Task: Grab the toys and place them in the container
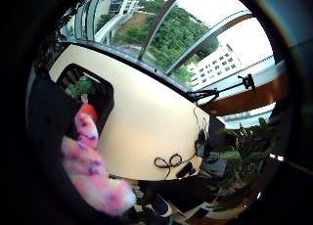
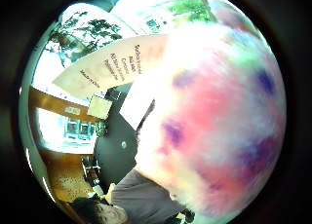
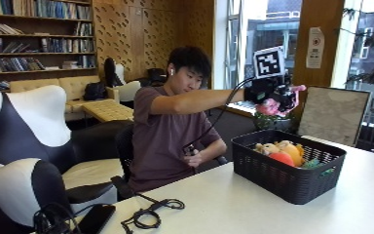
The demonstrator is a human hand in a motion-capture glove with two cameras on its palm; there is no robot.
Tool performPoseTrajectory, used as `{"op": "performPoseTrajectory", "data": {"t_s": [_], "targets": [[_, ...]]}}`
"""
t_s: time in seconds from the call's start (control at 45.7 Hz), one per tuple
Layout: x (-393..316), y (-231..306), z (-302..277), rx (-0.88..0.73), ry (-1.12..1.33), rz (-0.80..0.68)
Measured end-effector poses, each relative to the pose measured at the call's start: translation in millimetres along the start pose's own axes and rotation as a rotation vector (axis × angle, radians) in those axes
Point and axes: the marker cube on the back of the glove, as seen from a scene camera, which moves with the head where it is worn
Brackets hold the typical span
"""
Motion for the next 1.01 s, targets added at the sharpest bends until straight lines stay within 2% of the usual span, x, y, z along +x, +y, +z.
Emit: {"op": "performPoseTrajectory", "data": {"t_s": [0.066,0.175,0.329,0.438,0.504,0.569,0.635,0.767,0.876,1.007], "targets": [[-22,-16,15,-0.003,0.034,0.020],[-45,-30,36,-0.013,0.158,-0.073],[-86,-40,49,-0.033,0.119,-0.139],[-99,-45,60,-0.243,0.153,0.087],[-105,-41,66,-0.418,0.222,0.046],[-109,-38,70,-0.502,0.198,-0.028],[-110,-36,70,-0.494,0.146,-0.095],[-113,-39,72,-0.475,0.132,-0.054],[-107,-46,80,-0.413,0.232,0.129],[-119,-43,81,-0.397,0.144,0.024]]}}
